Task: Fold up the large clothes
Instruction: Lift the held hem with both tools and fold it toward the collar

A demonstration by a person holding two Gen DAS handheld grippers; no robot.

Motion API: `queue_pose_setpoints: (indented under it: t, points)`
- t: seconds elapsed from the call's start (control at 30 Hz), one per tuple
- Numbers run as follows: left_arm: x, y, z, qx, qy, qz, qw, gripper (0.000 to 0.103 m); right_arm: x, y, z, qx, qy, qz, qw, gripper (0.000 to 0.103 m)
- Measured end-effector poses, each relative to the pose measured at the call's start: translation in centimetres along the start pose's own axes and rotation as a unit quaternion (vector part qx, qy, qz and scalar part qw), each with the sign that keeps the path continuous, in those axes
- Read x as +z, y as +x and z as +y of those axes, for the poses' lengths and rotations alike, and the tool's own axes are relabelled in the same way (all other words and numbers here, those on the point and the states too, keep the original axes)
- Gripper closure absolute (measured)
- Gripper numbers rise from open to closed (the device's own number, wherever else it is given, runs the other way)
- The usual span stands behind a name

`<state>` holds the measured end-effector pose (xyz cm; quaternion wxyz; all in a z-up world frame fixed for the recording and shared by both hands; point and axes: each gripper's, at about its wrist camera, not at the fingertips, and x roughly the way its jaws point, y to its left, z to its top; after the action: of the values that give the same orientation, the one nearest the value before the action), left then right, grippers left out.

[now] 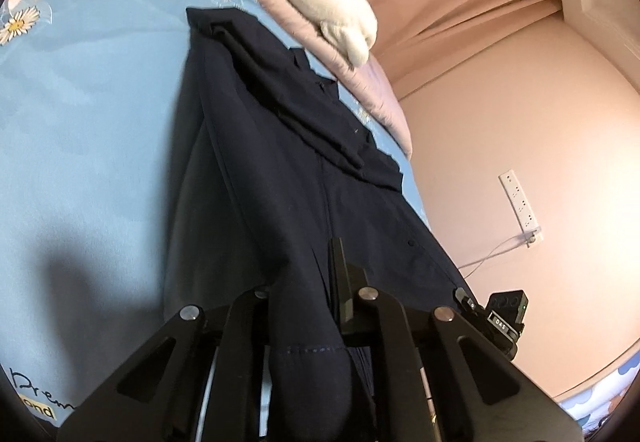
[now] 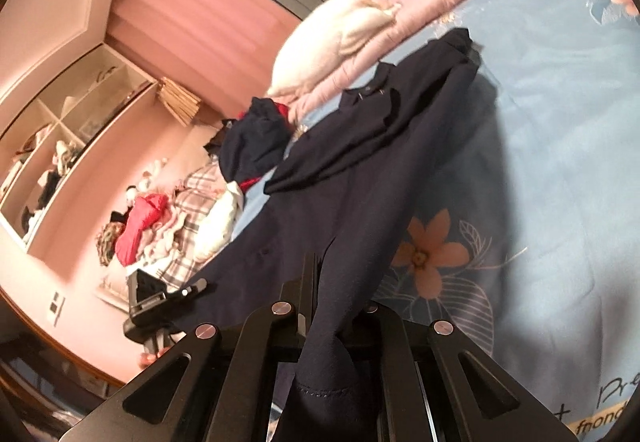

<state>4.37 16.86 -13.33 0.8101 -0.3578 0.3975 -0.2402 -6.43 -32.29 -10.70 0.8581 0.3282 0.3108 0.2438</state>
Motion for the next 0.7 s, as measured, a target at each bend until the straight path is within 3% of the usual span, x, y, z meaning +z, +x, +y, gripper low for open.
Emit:
queue_pose_setpoints:
  t: [0.37,0.7]
  points:
    - [-0.1,-2.9,-2.9,-0.034,0.043,-0.018,0.9983,0.094,0.2,-1.9,1.2,0.021,-0.016,-0.031,0.999,0.096]
    - [-2.1,-6.6,-5.9,-0.068,0.073,-0.039,0.9942,0.094,-0.2,-5.6,3.2,0.041,-0.057,-0.064,0.995,0.096]
